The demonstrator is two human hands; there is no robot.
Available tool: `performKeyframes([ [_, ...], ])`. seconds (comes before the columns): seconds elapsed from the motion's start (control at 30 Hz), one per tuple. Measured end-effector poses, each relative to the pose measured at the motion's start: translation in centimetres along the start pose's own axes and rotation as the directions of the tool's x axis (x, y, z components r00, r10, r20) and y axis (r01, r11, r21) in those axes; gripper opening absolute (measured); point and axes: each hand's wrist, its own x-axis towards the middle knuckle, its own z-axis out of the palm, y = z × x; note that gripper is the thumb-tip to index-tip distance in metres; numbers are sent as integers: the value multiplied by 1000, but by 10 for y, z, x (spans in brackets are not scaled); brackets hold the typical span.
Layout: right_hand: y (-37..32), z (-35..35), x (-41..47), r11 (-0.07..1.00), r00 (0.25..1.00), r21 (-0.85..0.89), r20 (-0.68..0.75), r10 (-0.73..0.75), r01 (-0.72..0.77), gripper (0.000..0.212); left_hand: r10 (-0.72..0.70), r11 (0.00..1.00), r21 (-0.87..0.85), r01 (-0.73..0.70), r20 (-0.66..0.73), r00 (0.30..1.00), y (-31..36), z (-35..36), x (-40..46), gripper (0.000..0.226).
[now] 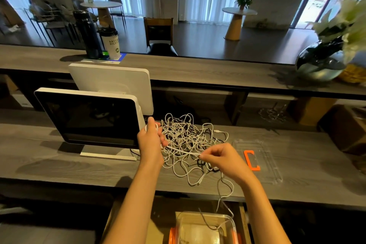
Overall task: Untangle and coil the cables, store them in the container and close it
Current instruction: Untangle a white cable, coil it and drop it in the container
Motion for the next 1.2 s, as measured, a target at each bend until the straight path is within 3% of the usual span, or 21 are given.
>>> performKeyframes([
  [0.07, -5, 1, -1, 996, 998, -83, 59, -27, 32, 12, 122, 930, 343, -129, 43, 992, -4, 0, 0, 46],
  [0.13, -10, 2, -1, 991, 995, -115, 81, -60, 69, 12, 139, 751, 625, -212, 165, 977, -7, 1, -3, 59],
  [0.23, -17, -1, -3, 988, 988, -57, 57, -144, 147, 14, 45, 465, 820, -332, 353, 935, -12, 4, -11, 74],
  [0.27, -18, -1, -2, 985, 986, -29, 20, -168, 168, 16, -30, 418, 840, -345, 393, 919, -13, 6, -14, 77],
  [0.3, -18, -1, 0, 984, 983, -13, -32, -179, 178, 16, -139, 417, 845, -334, 423, 895, -14, 8, -19, 79],
  [0.37, -17, -1, 4, 984, 975, -34, -134, -175, 172, 16, -369, 550, 807, -215, 465, 805, -16, 9, -29, 82],
  [0.43, -14, -2, 7, 986, 968, -75, -190, -163, 151, 15, -488, 677, 733, -63, 511, 707, -18, 7, -36, 80],
  [0.53, -9, -2, 7, 991, 964, -62, -232, -130, 119, 18, -547, 761, 648, 34, 613, 570, -19, 4, -33, 80],
  [0.63, -5, -1, 8, 996, 960, -5, -267, -85, 86, 17, -494, 794, 604, -66, 705, 509, -15, 3, -32, 51],
  [0.73, -2, -3, 7, 999, 957, 34, -288, -27, 38, 16, -413, 810, 573, -122, 707, 575, -11, 1, -32, 37],
  [0.83, 1, -4, 5, 1000, 960, 29, -280, 6, 2, 13, -308, 778, 604, -172, 606, 734, -8, 1, -26, 42],
  [0.9, 2, -2, 4, 999, 963, 40, -268, 23, -12, 11, -222, 815, 568, -113, 487, 845, -8, 4, -24, 43],
  [0.97, 4, -1, 5, 997, 965, 72, -260, 33, -15, 11, -143, 916, 400, -19, 372, 917, -8, 6, -24, 45],
  [1.03, 5, 0, 4, 997, 965, 82, -259, 25, -4, 11, -112, 992, 81, 92, 303, 946, -5, 7, -21, 47],
  [1.13, 0, 0, 1, 995, 969, 86, -247, -21, 44, 7, -106, 913, -347, 217, 313, 944, 3, 7, -19, 44],
  [1.2, -5, 3, 0, 995, 977, 72, -210, -49, 65, 6, -112, 859, -450, 243, 297, 948, 6, 10, -21, 40],
])
